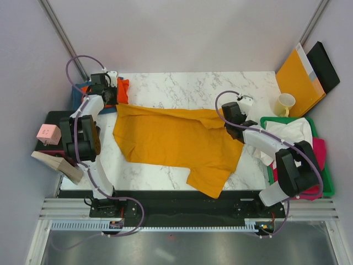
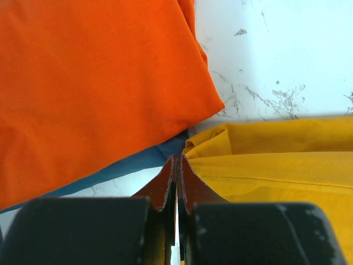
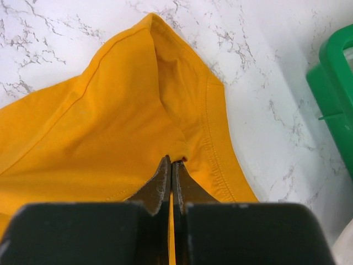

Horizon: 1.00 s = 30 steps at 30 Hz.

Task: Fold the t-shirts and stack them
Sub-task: Fold the flattened tshirt in 1/3 of the way

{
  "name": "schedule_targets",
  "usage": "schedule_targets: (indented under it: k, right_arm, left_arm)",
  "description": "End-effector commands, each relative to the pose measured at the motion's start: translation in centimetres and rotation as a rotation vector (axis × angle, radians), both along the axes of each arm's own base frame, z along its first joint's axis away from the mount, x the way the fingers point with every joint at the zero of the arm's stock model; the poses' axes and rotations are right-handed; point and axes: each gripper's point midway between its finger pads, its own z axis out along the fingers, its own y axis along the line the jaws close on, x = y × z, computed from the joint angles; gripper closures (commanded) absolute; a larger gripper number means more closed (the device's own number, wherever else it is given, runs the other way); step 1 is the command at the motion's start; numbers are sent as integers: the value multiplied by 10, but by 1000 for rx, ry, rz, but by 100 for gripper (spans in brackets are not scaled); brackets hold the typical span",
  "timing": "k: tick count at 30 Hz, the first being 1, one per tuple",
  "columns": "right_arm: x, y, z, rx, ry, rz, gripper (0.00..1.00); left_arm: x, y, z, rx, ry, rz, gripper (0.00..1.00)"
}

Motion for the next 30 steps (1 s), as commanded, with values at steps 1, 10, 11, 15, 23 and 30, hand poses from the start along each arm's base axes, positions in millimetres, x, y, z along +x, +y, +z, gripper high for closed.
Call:
schedule_targets:
  k: [1,10,11,15,23,30]
  right_arm:
    - [-7,4,-5,6,12,14,100]
    - [-34,18,-58,7,134,49,100]
    - [-36,21,-64,5,150,57,100]
    - [-42,32,-79,5,190,87,100]
    - [-46,39,-89,2,211,94,100]
    - [-11,43,-34,-24,77,92,100]
  left_arm:
    - [6,9,-4,18,3,29,98]
    - [11,12,-12,32,14,33,98]
    - [12,13,-11,32,12,35,98]
    - [19,14,-2,32,-11,34,98]
    - [18,8,9,11,-28,22,98]
    - [49,-6,98,-55,-207,-8,98]
